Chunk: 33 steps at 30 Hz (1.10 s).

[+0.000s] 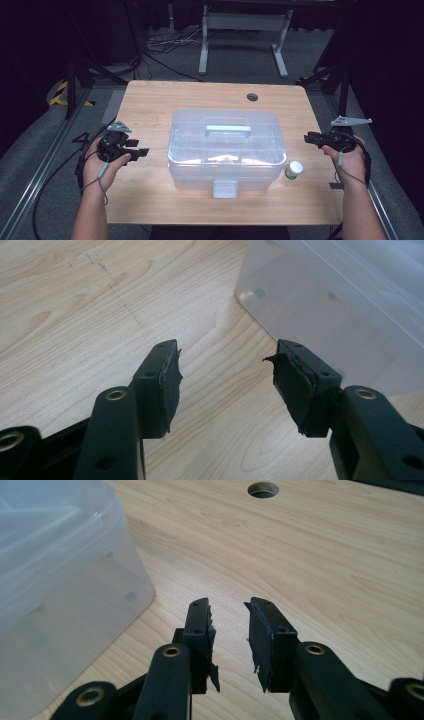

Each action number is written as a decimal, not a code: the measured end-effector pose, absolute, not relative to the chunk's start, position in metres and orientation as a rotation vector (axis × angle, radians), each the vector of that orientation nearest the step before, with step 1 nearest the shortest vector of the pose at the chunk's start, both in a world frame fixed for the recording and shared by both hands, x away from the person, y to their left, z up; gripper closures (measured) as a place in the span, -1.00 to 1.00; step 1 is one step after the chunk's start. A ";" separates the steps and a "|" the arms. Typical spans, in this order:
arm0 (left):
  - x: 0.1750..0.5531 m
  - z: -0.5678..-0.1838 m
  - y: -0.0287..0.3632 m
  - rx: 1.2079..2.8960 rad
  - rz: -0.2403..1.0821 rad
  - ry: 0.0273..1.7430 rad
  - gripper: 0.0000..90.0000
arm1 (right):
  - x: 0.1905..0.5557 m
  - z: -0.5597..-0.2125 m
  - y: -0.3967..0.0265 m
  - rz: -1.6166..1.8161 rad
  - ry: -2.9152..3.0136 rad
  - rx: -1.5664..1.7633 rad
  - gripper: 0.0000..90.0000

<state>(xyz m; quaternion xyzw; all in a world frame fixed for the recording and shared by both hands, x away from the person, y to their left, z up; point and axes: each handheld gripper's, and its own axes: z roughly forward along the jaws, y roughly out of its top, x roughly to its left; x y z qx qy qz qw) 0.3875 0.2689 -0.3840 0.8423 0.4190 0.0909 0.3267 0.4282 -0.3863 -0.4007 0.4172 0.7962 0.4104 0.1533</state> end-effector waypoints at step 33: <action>0.381 -0.301 0.224 2.213 0.231 0.856 -0.02 | 0.425 -0.398 -0.382 1.216 2.299 1.197 0.22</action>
